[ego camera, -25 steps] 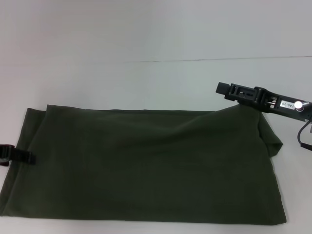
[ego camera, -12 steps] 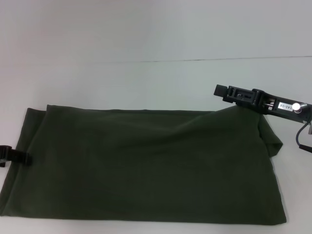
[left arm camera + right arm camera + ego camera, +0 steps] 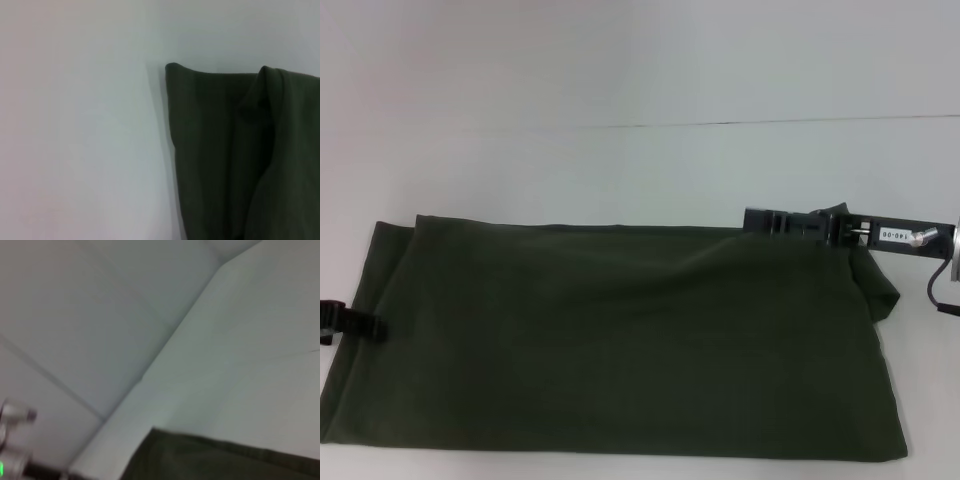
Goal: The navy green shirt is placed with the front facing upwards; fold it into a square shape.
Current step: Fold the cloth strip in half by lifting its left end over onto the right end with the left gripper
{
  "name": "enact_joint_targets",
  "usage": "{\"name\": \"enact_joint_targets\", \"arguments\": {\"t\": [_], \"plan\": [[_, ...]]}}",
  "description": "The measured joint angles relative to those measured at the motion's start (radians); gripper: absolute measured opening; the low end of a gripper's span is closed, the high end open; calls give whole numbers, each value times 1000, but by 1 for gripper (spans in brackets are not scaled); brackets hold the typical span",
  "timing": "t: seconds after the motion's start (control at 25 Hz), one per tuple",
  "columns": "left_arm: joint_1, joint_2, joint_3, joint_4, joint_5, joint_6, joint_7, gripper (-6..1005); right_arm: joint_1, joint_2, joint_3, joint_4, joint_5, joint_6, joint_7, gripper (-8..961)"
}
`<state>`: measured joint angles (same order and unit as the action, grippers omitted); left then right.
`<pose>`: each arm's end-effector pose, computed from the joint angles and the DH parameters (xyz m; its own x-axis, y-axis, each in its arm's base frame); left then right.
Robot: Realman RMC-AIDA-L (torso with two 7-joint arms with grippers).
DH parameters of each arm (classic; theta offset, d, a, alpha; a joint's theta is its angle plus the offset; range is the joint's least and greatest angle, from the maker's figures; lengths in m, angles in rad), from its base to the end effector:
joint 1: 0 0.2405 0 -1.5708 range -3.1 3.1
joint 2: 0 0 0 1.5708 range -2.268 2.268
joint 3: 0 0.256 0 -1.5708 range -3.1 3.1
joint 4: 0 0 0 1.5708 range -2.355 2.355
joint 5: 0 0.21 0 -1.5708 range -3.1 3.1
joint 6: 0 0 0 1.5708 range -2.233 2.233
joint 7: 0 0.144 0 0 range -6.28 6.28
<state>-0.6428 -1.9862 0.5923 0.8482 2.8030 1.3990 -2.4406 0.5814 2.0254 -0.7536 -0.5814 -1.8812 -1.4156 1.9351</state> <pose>-0.3369 0.3621 0.0764 0.2561 0.9434 0.2108 0.8782 -0.1359 -0.4585 0.2577 0.3623 0.0089 0.4076 -0.7140 -0.5692 -0.8333 -0.5458 0.0879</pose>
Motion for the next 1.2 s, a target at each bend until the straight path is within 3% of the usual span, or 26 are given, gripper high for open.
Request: {"name": "enact_joint_targets", "arguments": {"t": [0.2,0.44,1.2], "plan": [[-2,2,-1,0,0,6,2,827,0,-12,-93,-93,-89,-70,-128,688],[-2,3,-1,1,-1,8,2,828,-10,3,-107,-119,-140,-95,-266,688],[-6,3,2,-9,0,5,4,827,-6,32,-123,-122,-227,-86,-325,690]]}}
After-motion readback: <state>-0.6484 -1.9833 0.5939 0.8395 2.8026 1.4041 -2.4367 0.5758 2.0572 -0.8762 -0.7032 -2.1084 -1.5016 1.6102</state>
